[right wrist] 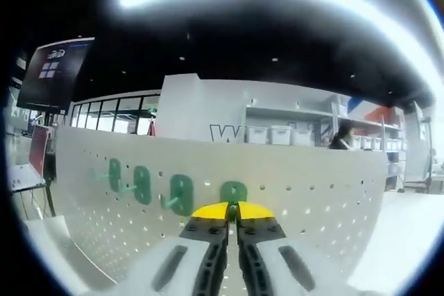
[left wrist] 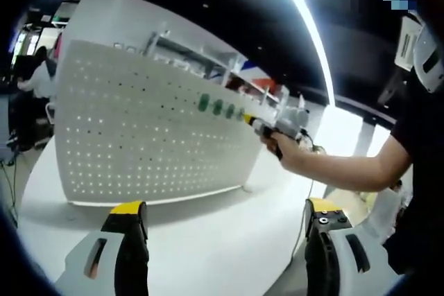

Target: Insert the hook assembly into the mounting plate slot until the hook locks in place.

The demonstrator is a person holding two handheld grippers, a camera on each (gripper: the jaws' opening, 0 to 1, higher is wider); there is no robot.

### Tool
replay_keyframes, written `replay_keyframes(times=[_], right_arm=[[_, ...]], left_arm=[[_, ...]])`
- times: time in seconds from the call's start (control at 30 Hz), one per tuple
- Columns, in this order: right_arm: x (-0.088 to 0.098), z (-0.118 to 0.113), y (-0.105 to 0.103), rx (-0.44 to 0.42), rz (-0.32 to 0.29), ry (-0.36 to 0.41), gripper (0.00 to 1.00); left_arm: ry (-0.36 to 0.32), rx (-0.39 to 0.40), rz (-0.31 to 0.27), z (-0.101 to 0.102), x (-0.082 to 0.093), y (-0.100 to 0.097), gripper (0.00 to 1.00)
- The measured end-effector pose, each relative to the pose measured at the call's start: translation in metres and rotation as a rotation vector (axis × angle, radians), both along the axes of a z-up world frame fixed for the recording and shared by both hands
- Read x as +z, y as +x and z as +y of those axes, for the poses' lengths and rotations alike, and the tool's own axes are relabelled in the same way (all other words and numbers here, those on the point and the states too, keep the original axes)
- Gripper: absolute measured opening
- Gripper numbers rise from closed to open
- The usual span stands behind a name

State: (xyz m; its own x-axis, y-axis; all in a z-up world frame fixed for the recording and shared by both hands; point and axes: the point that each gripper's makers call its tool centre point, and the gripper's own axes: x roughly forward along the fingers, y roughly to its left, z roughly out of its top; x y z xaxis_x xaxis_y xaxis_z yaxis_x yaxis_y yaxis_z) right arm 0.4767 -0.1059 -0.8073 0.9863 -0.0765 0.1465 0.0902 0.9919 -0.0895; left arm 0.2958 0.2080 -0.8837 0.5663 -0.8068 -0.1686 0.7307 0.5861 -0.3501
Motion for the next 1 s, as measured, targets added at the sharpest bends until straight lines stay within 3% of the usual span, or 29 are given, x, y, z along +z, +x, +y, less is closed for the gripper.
replay_keyframes(times=[0.27,0.57,0.8,1.0], right_arm=[[0.001,0.001,-0.003,0.003,0.025,-0.009,0.01],[0.025,-0.003,-0.027,0.0,-0.03,0.023,0.08],[0.035,-0.01,-0.046,-0.015,-0.045,0.026,0.29],[0.021,-0.008,-0.063,0.008,0.011,0.067,0.48]], left_arm=[[-0.012,0.014,0.001,0.004,-0.001,-0.001,0.97],[-0.008,0.019,0.021,0.01,-0.009,-0.002,0.97],[-0.007,0.036,0.026,0.013,-0.011,-0.003,0.99],[-0.003,0.028,0.024,0.014,-0.011,-0.006,1.0]])
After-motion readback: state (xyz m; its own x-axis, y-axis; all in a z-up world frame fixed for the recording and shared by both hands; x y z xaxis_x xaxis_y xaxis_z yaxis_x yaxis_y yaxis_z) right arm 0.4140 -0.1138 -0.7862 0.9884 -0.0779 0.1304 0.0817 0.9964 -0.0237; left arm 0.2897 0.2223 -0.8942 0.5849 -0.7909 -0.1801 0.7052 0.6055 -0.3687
